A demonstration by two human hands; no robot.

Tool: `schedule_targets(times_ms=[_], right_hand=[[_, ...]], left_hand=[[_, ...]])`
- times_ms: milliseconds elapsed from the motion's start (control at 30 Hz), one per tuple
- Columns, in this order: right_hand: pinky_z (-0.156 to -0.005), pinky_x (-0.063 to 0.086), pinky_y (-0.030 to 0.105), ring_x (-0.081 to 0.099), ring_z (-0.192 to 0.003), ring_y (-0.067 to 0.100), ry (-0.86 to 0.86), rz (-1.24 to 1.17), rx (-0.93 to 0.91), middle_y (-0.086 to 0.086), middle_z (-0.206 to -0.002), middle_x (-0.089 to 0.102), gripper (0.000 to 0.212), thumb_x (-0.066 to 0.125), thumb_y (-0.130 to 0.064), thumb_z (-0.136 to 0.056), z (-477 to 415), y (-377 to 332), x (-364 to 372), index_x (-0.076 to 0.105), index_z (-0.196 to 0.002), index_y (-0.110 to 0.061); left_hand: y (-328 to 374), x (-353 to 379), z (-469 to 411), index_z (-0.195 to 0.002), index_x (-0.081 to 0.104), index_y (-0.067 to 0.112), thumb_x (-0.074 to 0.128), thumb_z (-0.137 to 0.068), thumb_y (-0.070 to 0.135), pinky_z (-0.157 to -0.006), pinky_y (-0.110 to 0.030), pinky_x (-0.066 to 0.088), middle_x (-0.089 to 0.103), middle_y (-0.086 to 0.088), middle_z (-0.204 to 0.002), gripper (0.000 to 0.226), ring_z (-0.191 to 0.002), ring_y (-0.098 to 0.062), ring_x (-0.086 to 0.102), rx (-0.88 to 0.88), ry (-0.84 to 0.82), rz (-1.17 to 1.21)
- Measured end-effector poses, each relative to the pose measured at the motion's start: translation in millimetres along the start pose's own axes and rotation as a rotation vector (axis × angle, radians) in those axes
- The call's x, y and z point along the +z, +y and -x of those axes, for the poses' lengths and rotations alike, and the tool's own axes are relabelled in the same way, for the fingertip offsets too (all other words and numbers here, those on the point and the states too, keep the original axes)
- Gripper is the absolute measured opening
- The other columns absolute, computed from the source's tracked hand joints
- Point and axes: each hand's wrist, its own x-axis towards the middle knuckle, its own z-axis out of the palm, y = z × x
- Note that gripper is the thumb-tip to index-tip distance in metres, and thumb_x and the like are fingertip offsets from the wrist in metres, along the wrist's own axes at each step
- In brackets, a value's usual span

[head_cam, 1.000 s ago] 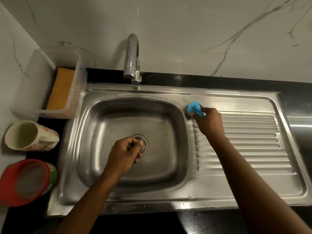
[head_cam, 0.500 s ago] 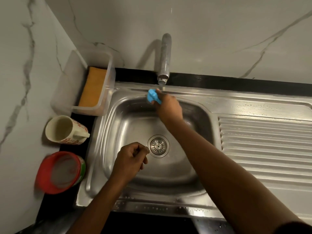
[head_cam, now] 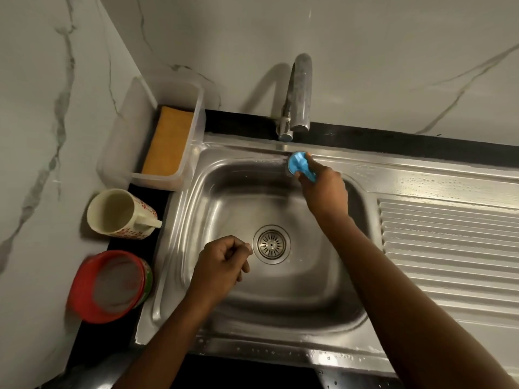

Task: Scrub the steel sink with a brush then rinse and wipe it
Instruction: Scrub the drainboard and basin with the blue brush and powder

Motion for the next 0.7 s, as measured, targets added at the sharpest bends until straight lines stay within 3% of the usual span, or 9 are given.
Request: schedule_targets(times_ms=[167, 367, 567, 700], right_hand=[[-0.09, 0.059, 0.043, 0.068, -0.104, 0.021, -0.136, -0.056, -0.153, 0.006, -0.124, 0.069, 0.054, 0.057, -0.045, -0.102, -5.6, -66.8, 58.2, 0.041, -0.153, -0.042], [-0.09, 0.059, 0.045, 0.068, -0.105, 0.024, -0.173, 0.025, -0.308, 0.01, -0.126, 0.068, 0.055, 0.056, -0.043, -0.104, -16.3, -107.2, 72.0, 0.041, -0.156, -0.035], [-0.079, 0.061, 0.045, 0.07, -0.093, 0.023, -0.032, 0.153, -0.235, 0.01, -0.119, 0.07, 0.057, 0.054, -0.041, -0.105, -6.6, -54.3, 55.1, 0.03, -0.157, -0.042], [-0.082, 0.06, 0.044, 0.069, -0.096, 0.022, 0.003, 0.036, -0.129, 0.007, -0.121, 0.071, 0.056, 0.056, -0.041, -0.104, -0.2, -71.2, 63.1, 0.035, -0.156, -0.042]], left_hand=[[-3.4, -5.3, -0.5, -0.086, 0.072, 0.015, 0.066, -0.101, 0.026, -0.062, -0.037, 0.055, 0.073, -0.003, -0.068, 0.019, -0.056, -0.022, 0.064, -0.002, 0.015, -0.044], [-4.6, -13.5, -0.4, -0.086, 0.072, 0.015, 0.066, -0.101, 0.027, -0.063, -0.037, 0.055, 0.073, -0.003, -0.068, 0.02, -0.055, -0.019, 0.064, -0.014, 0.046, -0.034], [-5.9, -15.5, 3.4, -0.086, 0.073, 0.014, 0.066, -0.101, 0.023, -0.062, -0.036, 0.055, 0.072, -0.004, -0.067, 0.019, -0.057, -0.019, 0.065, 0.017, 0.04, 0.007], [-7.7, -23.4, 5.8, -0.085, 0.073, 0.015, 0.066, -0.101, 0.023, -0.061, -0.036, 0.055, 0.072, -0.005, -0.067, 0.018, -0.056, -0.019, 0.065, 0.023, 0.058, 0.025]])
